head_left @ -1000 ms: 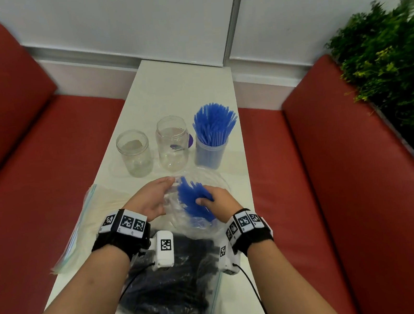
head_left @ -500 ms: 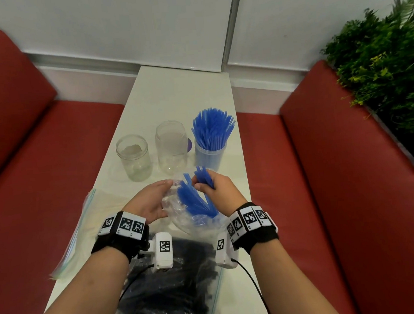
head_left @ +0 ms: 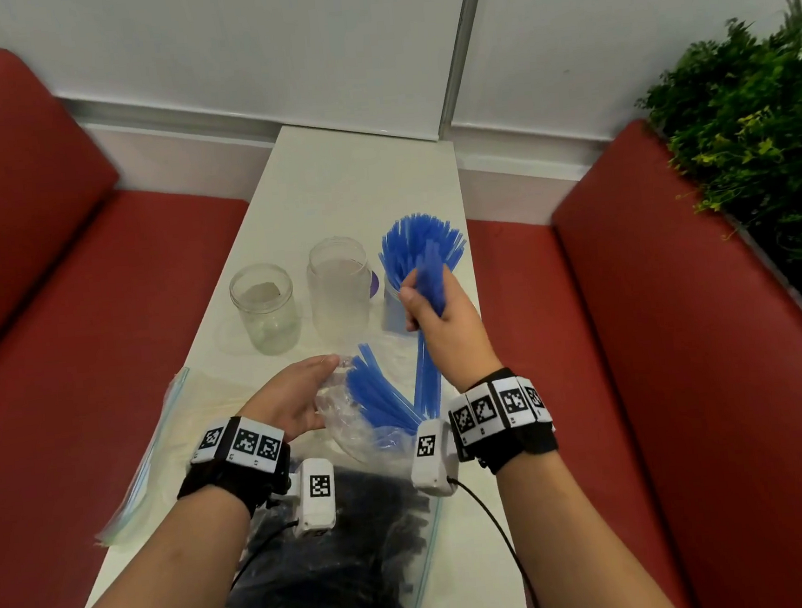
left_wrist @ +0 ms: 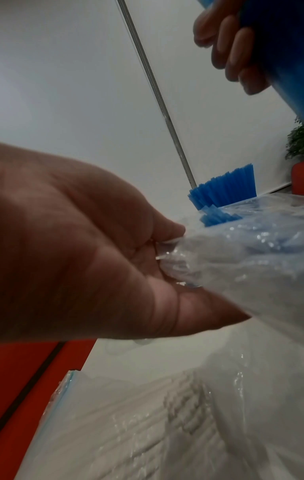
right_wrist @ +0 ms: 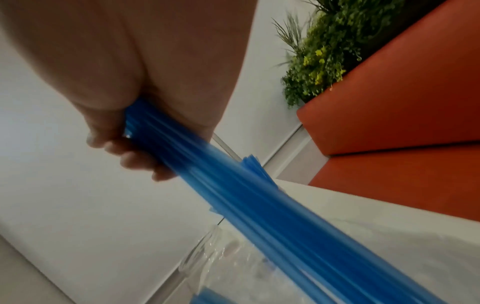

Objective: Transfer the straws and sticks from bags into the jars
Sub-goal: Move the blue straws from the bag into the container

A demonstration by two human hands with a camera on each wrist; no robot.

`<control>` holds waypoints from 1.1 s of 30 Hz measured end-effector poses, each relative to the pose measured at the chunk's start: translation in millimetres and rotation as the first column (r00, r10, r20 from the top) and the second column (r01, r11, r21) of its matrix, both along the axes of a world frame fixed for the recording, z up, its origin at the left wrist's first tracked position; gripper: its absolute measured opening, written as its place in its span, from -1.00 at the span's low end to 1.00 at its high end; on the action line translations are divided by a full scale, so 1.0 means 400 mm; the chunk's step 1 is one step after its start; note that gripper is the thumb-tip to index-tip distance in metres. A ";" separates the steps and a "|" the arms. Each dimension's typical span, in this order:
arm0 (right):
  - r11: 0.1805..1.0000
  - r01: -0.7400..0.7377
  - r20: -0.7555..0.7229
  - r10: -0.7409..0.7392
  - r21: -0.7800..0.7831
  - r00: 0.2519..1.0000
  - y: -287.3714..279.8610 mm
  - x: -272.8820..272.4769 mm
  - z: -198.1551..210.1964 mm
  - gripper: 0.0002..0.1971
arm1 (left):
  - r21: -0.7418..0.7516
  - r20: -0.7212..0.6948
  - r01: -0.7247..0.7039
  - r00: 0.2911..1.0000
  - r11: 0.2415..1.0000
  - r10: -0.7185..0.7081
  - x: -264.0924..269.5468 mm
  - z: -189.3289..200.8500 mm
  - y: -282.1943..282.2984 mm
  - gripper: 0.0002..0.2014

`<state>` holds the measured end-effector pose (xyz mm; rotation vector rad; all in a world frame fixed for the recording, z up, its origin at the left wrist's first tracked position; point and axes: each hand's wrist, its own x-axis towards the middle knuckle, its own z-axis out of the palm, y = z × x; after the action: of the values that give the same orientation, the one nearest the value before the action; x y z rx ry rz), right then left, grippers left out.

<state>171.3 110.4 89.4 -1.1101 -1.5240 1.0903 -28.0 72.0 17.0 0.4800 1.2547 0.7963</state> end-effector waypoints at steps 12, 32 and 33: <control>0.972 0.179 -0.291 -0.129 0.150 0.948 0.177 0.055 0.216 -0.84 | -0.030 0.007 0.006 1.000 1.000 -0.006 -0.010 -0.023 0.019 -0.71; 0.975 0.220 -0.127 -0.216 0.024 0.968 0.418 0.002 0.101 -0.68 | -0.079 0.003 -0.041 0.999 0.996 0.042 -0.017 -0.057 0.066 -0.71; 0.974 0.225 -0.118 -0.223 0.005 0.968 0.419 0.001 0.079 -0.67 | -0.081 0.007 -0.043 0.999 0.996 0.043 -0.016 -0.058 0.066 -0.71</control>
<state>171.7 278.2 121.2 -1.1541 -1.2807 0.9668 -34.4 98.3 -6.1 0.3850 1.2878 0.7801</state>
